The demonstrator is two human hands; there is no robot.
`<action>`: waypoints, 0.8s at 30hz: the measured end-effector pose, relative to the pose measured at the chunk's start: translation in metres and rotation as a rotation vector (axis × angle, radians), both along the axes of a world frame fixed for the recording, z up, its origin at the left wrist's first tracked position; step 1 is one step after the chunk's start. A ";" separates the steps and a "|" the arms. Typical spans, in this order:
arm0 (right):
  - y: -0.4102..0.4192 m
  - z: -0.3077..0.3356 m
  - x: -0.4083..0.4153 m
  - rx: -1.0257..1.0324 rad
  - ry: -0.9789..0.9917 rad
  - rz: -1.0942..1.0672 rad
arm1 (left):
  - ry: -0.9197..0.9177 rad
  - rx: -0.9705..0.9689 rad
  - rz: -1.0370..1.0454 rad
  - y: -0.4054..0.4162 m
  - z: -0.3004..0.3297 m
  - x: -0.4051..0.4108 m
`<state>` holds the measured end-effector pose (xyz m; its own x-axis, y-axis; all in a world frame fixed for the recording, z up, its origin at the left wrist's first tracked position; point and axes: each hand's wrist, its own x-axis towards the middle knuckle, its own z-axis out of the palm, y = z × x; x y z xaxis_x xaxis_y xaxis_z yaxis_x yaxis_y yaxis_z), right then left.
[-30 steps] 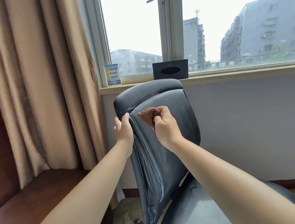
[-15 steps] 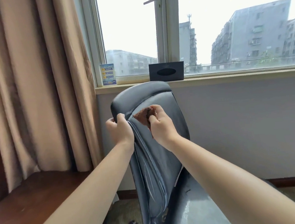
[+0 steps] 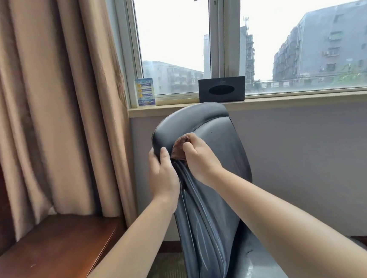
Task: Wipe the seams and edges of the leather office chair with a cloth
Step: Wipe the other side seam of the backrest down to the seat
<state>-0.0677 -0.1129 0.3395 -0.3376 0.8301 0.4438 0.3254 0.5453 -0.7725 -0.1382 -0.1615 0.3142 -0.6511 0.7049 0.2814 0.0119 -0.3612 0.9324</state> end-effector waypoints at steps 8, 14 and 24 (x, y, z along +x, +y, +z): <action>0.025 -0.008 0.000 0.076 -0.051 0.021 | -0.062 0.012 -0.081 0.023 -0.004 -0.021; 0.047 -0.005 -0.002 0.113 -0.086 -0.039 | -0.101 -0.033 -0.082 0.031 0.000 -0.026; 0.071 0.014 -0.007 0.192 -0.195 -0.202 | -0.090 -0.017 -0.066 0.035 0.009 -0.021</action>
<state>-0.0743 -0.0423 0.3531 -0.2684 0.7963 0.5421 0.5732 0.5843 -0.5745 -0.1591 -0.1267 0.3228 -0.6249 0.7515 0.2118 -0.0953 -0.3427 0.9346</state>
